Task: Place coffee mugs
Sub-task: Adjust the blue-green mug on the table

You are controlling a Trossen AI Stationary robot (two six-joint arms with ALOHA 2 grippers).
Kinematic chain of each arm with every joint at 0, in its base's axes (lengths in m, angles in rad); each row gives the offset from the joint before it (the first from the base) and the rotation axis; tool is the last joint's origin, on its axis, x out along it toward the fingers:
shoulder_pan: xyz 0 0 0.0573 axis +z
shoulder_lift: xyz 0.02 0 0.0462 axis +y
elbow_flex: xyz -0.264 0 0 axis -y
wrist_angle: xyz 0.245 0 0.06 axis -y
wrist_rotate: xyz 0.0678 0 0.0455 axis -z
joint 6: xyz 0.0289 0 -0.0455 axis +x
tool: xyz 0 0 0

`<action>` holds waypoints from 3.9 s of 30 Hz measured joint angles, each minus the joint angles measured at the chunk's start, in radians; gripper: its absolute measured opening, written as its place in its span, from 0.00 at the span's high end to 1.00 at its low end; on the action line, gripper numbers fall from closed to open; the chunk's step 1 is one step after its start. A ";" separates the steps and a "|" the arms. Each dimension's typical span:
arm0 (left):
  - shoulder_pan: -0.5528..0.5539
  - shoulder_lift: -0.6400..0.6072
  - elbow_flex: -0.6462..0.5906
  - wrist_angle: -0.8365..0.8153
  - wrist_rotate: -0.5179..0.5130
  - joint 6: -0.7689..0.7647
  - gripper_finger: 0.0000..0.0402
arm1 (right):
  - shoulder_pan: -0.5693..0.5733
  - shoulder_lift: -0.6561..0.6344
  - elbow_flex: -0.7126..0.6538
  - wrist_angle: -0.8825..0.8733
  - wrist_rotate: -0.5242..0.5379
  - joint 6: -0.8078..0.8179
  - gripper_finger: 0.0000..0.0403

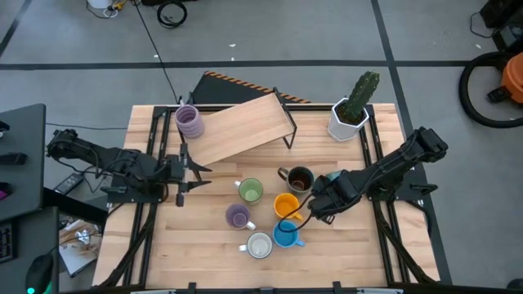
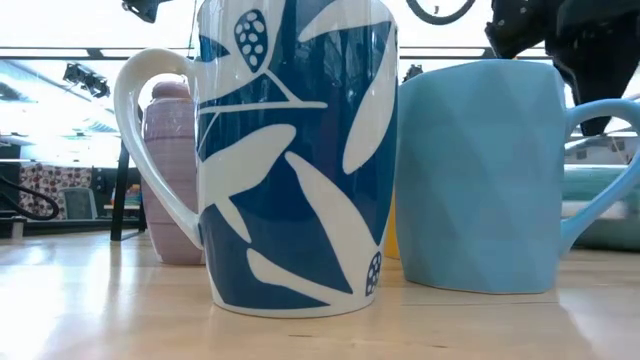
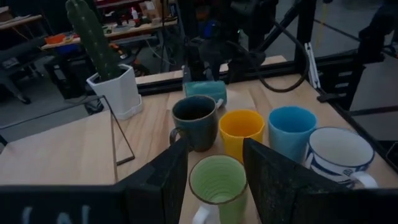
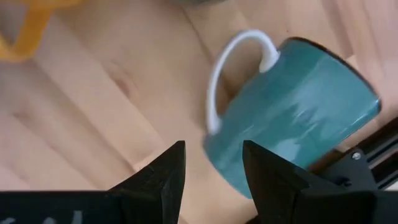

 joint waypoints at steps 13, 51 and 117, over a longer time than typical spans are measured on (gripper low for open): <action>0.000 0.039 0.000 -0.013 -0.004 0.003 0.60 | -0.009 -0.011 -0.007 -0.065 0.044 -0.008 0.59; 0.000 0.050 -0.001 -0.137 -0.004 -0.089 0.60 | 0.278 -0.393 -0.263 -0.135 0.211 0.064 0.60; 0.000 0.050 -0.001 -0.122 -0.041 -0.124 0.60 | 0.484 -0.053 -0.487 0.056 0.545 -0.009 0.61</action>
